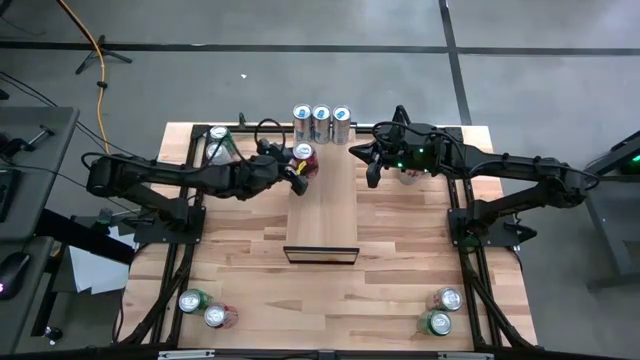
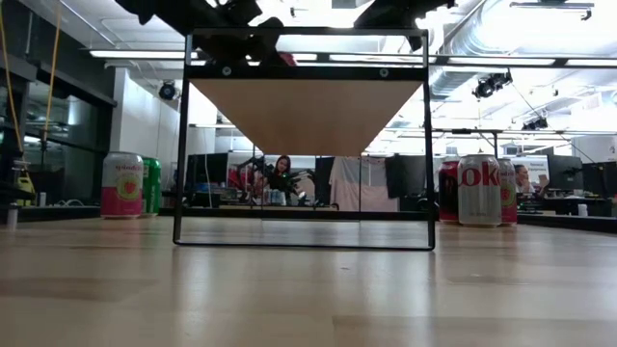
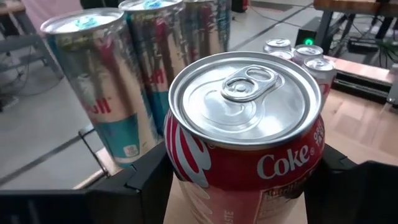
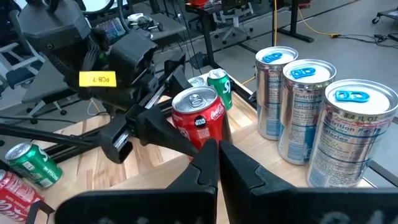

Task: Place canned beverage on shelf
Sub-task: Put the middle red white soda can on the shelf

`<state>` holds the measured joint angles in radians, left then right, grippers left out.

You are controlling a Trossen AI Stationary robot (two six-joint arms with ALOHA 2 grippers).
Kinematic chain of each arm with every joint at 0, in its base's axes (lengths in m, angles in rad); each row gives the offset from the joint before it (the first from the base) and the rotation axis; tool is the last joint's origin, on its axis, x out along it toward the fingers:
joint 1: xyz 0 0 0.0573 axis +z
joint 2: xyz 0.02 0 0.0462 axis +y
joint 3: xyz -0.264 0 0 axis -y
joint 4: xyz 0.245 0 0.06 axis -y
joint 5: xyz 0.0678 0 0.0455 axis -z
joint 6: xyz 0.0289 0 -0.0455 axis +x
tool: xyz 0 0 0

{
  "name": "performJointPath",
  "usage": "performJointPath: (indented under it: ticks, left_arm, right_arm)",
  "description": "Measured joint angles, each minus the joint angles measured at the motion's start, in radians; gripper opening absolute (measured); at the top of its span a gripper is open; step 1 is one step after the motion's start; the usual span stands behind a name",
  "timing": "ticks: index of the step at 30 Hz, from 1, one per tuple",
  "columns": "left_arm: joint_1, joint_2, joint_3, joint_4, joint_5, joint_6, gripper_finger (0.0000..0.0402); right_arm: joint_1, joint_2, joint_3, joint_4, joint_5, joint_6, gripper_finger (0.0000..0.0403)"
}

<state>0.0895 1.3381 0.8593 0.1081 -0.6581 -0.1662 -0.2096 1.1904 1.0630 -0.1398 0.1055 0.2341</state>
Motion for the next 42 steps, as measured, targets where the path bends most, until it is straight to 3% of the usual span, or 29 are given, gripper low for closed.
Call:
performJointPath:
  ticks: [15, 23, 32, 35, 42]
  left_arm:
    - [0.001, -0.01, 0.001, 0.026, 0.051, 0.09, 0.0308]
    - [0.017, -0.103, 0.054, -0.042, 0.107, 0.174, 0.0321]
    - [0.251, -0.195, 0.068, -0.191, 0.654, 0.209, 0.0321]
    - [0.34, -0.198, 0.068, -0.191, 0.758, 0.267, 0.0321]
    - [0.512, -0.132, 0.067, -0.188, 1.21, 0.312, 0.0321]
  right_arm:
    - [0.0, 0.0, 0.0, 0.0, 0.0, 0.0, 0.0]
    - [0.0, 0.0, 0.0, 0.0, 0.0, 0.019, 0.0]
    - [0.0, 0.0, 0.0, 0.0, 0.0, 0.046, 0.0]
    - [0.0, 0.0, 0.0, 0.0, -0.005, 0.055, 0.0]
    - [0.001, 0.0, 0.0, -0.001, -0.009, 0.08, 0.0]
